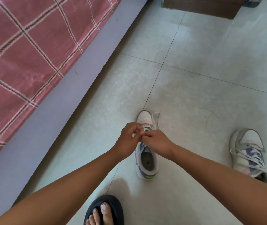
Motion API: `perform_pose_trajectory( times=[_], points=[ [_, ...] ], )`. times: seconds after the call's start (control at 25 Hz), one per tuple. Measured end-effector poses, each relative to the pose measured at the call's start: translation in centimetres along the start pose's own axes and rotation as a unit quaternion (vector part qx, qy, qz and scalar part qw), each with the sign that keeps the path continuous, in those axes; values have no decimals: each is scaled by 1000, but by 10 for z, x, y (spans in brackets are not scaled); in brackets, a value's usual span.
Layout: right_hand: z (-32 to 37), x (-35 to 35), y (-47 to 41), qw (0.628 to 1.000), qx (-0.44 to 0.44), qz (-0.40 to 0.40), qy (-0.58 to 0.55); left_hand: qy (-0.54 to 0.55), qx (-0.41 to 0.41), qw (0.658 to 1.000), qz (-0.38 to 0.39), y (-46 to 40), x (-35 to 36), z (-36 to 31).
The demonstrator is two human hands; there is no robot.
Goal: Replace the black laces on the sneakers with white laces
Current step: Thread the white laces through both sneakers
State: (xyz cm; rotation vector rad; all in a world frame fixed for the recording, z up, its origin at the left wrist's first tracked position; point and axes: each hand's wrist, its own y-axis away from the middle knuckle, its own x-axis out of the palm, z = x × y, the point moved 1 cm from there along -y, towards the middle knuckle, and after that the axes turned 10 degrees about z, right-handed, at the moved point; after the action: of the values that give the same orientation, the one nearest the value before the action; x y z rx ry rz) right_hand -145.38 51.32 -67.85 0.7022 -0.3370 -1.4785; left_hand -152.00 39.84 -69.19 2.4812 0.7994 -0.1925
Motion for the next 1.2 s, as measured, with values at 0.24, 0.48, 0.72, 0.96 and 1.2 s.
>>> perform_pose_trajectory(
  times=[0.24, 0.48, 0.72, 0.96, 1.2],
  points=[
    [-5, -6, 2, 994, -4, -1, -110, -263, -17, 960, 92, 0, -25, -4],
    [-12, -7, 1, 942, 79, 4, -327, -112, -167, 891, 406, 30, -64, 0],
    [-6, -7, 3, 990, 15, 7, -143, -42, -72, 987, 141, -1, -30, -6],
    [-13, 1, -1, 969, -130, -177, 111, 11, -74, 984, 161, -19, -22, -5],
    [-28, -5, -8, 980, -55, -192, -19, 89, -67, 981, 158, -24, -19, -3]
  ],
)
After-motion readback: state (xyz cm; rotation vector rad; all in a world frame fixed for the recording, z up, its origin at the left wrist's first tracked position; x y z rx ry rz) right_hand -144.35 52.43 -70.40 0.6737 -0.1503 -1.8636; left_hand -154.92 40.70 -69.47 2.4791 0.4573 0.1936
